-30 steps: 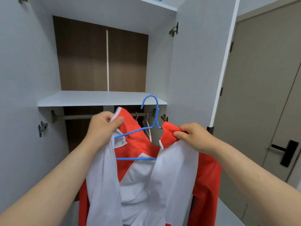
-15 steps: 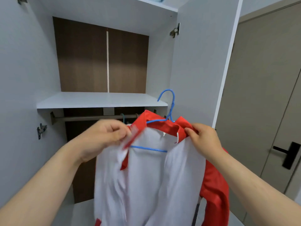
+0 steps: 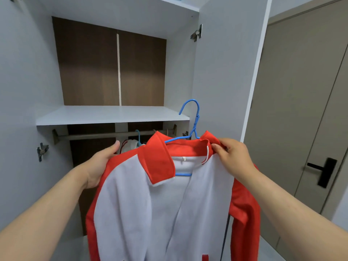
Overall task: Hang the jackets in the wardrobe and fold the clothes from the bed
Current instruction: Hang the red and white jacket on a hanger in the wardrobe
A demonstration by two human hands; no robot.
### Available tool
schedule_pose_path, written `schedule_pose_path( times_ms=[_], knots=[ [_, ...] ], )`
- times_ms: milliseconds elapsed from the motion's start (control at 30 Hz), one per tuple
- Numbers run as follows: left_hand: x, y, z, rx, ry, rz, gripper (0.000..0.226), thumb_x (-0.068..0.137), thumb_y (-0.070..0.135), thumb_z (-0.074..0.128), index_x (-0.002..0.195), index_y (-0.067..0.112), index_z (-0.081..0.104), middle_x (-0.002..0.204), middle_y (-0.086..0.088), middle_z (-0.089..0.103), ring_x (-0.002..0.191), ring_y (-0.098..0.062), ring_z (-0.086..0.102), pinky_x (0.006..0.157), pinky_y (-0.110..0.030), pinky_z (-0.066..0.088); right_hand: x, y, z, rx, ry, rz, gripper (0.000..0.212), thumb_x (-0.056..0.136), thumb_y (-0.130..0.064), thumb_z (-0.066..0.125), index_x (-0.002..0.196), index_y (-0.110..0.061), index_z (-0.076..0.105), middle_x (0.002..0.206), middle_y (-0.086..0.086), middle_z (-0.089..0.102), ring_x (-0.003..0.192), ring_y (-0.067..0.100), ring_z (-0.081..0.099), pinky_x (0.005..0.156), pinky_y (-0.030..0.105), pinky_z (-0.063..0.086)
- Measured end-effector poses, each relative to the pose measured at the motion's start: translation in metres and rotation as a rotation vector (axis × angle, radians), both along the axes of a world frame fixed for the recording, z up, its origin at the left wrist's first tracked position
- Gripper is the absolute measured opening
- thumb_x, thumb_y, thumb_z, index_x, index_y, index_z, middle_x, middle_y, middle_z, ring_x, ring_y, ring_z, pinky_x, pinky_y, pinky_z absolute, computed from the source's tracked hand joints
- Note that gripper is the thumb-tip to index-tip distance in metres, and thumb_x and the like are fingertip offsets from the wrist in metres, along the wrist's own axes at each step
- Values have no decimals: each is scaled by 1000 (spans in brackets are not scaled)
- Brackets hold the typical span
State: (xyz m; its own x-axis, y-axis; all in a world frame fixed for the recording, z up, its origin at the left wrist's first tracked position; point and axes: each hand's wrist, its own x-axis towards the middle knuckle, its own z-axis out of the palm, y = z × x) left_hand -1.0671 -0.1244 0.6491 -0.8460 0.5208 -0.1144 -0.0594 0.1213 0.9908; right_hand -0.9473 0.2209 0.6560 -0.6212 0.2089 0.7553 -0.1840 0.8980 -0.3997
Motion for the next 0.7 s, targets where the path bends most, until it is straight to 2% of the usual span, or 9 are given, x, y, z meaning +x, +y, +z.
schedule_pose_path(
  times_ms=[33, 100, 167, 233, 300, 433, 533, 600, 700],
  knots=[
    [-4, 0, -3, 28, -40, 15, 74, 82, 73, 50, 96, 5, 77, 99, -22, 73, 84, -35, 71, 82, -43, 55, 0, 1, 1, -4, -17, 0, 17, 93, -15, 65, 77, -10, 69, 58, -15, 57, 65, -4, 53, 60, 14, 36],
    [-8, 0, -3, 7, 1, 47, 58, 96, 53, 46, 85, 7, 79, 94, -21, 74, 77, -32, 71, 81, -41, 53, 0, 3, 3, 13, -88, -2, 23, 93, -18, 66, 72, -10, 64, 56, -6, 53, 60, 6, 48, 57, 25, 36],
    [-7, -2, 5, -17, 52, 44, 37, 91, 34, 61, 71, 8, 78, 93, -23, 73, 71, -29, 69, 78, -38, 51, 1, 5, 6, 86, -161, -20, 29, 92, -21, 67, 65, -16, 56, 54, -5, 48, 57, 10, 45, 55, 28, 33],
    [-10, -5, 15, -48, 139, -9, 15, 70, 21, 72, 66, 7, 76, 89, -27, 71, 67, -24, 67, 71, -33, 51, 4, 6, 9, 168, -193, -35, 33, 90, -20, 67, 62, -23, 49, 55, -8, 47, 58, 8, 47, 56, 30, 33],
    [-13, -9, 24, -65, 232, -96, 12, 61, 23, 76, 60, 11, 74, 74, -18, 67, 58, -16, 63, 60, -26, 50, 7, 8, 10, 225, -188, -40, 26, 91, -18, 67, 67, -19, 56, 59, -10, 49, 61, 9, 47, 59, 31, 35],
    [-18, -14, 33, -40, 261, -202, 60, 27, 47, 97, 67, 11, 72, 70, -11, 67, 59, -17, 63, 56, -25, 51, 8, 7, 14, 242, -147, -48, 12, 93, -19, 65, 82, -16, 69, 70, -10, 56, 70, 16, 52, 66, 36, 45],
    [-6, -13, 45, -254, 339, -316, 48, 43, 39, 92, 73, 11, 67, 79, -12, 68, 67, -20, 65, 60, -28, 51, 5, 3, 19, 132, -112, -81, 12, 93, -18, 64, 85, -15, 73, 74, -4, 65, 74, 21, 58, 69, 41, 49],
    [3, -3, 49, -436, 494, -311, 37, 56, 39, 84, 77, 16, 65, 83, -2, 70, 75, -17, 67, 68, -31, 53, 4, -2, 21, 61, -119, -62, 11, 91, -18, 66, 85, -15, 74, 75, 0, 68, 75, 22, 61, 69, 42, 50],
    [10, 25, 44, -491, 755, -229, 34, 66, 45, 77, 91, 24, 70, 92, 7, 73, 89, -14, 69, 85, -35, 55, 1, -19, 22, 5, -160, 22, 7, 88, -16, 70, 83, -15, 74, 73, 1, 69, 72, 17, 61, 68, 34, 47]
  ],
)
